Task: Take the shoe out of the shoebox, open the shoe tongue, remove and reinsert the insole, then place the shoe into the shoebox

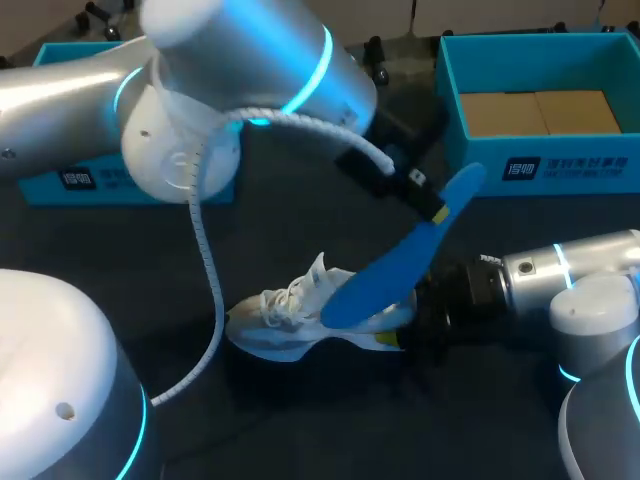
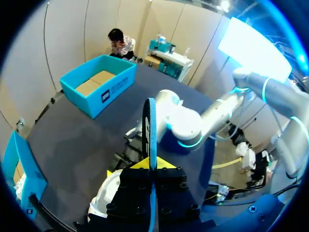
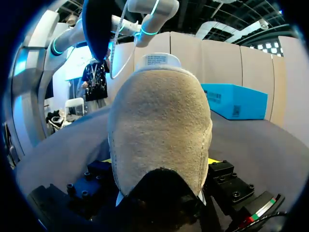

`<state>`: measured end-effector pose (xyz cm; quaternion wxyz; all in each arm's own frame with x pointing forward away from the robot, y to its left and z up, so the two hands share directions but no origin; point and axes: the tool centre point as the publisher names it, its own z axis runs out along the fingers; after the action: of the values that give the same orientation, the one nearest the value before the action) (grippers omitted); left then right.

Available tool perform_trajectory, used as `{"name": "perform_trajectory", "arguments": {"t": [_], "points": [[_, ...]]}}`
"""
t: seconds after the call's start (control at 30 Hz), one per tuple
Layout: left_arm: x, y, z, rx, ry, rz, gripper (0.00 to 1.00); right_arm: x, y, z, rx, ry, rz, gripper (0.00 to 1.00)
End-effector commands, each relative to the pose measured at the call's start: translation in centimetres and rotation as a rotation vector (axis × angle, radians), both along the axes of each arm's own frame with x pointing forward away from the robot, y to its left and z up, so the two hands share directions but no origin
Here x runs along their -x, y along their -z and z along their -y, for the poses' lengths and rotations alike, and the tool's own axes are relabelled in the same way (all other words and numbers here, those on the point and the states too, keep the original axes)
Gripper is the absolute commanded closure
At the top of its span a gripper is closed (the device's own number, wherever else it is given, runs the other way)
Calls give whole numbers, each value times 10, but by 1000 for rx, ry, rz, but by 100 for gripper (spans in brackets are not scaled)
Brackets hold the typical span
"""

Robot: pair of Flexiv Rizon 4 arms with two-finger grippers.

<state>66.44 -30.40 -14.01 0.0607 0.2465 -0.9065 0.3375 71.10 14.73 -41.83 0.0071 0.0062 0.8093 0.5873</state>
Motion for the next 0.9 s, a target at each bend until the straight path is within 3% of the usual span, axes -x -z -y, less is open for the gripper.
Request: {"name": "perform_trajectory", "arguments": {"t": [0.03, 0.3, 0.47, 0.9], "points": [[10, -12, -25, 131, 74, -76, 100, 1, 1, -2, 4, 1, 0, 100], [29, -54, -41, 265, 110, -123, 100, 1, 1, -2, 4, 1, 0, 100], [34, -88, -62, 373, 105, -132, 100, 1, 1, -2, 4, 1, 0, 100], [34, -88, -62, 373, 105, -132, 100, 1, 1, -2, 4, 1, 0, 100]]}}
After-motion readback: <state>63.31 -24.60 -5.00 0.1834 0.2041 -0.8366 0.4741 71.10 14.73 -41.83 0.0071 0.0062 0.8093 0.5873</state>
